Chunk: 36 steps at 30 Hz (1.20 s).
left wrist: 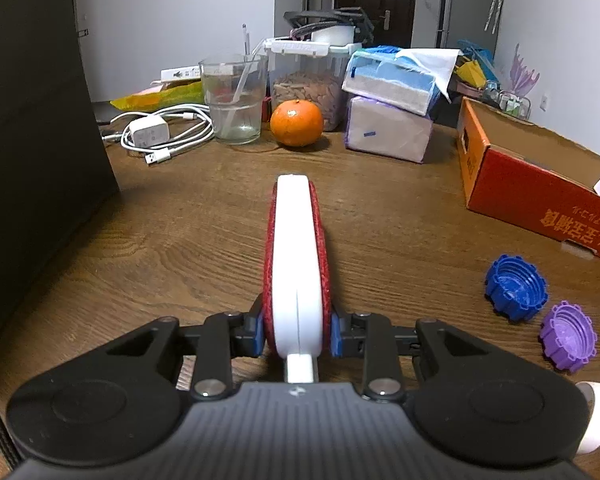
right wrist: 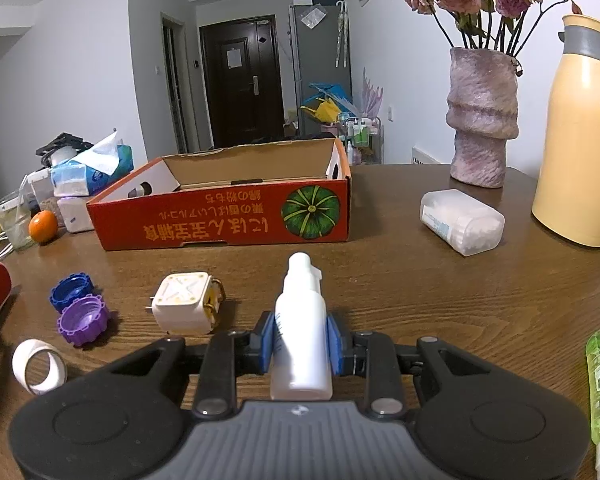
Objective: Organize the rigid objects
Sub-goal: 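Grasp the white spray bottle with the right tool while the left grasps the lint roller, then carry the spray bottle and lint roller toward the cardboard box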
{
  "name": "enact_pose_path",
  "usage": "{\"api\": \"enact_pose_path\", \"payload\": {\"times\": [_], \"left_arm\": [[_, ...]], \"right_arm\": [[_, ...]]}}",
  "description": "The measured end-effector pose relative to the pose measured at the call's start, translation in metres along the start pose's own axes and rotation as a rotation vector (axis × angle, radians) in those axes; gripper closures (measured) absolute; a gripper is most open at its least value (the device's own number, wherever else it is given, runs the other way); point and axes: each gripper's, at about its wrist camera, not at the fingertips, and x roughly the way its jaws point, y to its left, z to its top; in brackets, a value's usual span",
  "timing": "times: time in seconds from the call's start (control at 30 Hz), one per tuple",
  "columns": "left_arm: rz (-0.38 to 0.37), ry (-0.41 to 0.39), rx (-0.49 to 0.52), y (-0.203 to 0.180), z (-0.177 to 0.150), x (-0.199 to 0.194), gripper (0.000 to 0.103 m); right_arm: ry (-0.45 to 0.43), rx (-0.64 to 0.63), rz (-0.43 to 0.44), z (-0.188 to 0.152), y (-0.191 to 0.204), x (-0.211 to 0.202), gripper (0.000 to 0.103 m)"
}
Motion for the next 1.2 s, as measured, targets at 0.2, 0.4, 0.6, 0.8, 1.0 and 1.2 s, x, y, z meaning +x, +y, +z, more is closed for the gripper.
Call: {"api": "enact_pose_path", "payload": {"times": [0.2,0.4,0.6,0.8,1.0,1.2], "left_arm": [[-0.018,-0.051,0.017,-0.006,0.002,-0.016,0.074],[-0.047,-0.093,0.040,-0.015,0.006,-0.035,0.074],[-0.088,-0.114,0.063,-0.028,0.011,-0.049,0.074],[-0.128,-0.145,0.093,-0.047,0.021,-0.061,0.074],[-0.167,-0.167,0.114,-0.072,0.032,-0.067,0.074],[-0.205,-0.176,0.123,-0.098,0.041,-0.066,0.074]], "right_arm": [[-0.011,0.007,0.000,0.002,0.000,-0.002,0.076],[-0.030,0.009,0.005,0.006,0.005,-0.004,0.076],[-0.066,0.006,0.015,0.017,0.014,-0.008,0.076],[-0.096,-0.002,0.028,0.027,0.024,-0.011,0.076],[-0.120,0.005,0.039,0.041,0.031,-0.008,0.076],[-0.141,0.024,0.047,0.053,0.035,-0.001,0.076]]}}
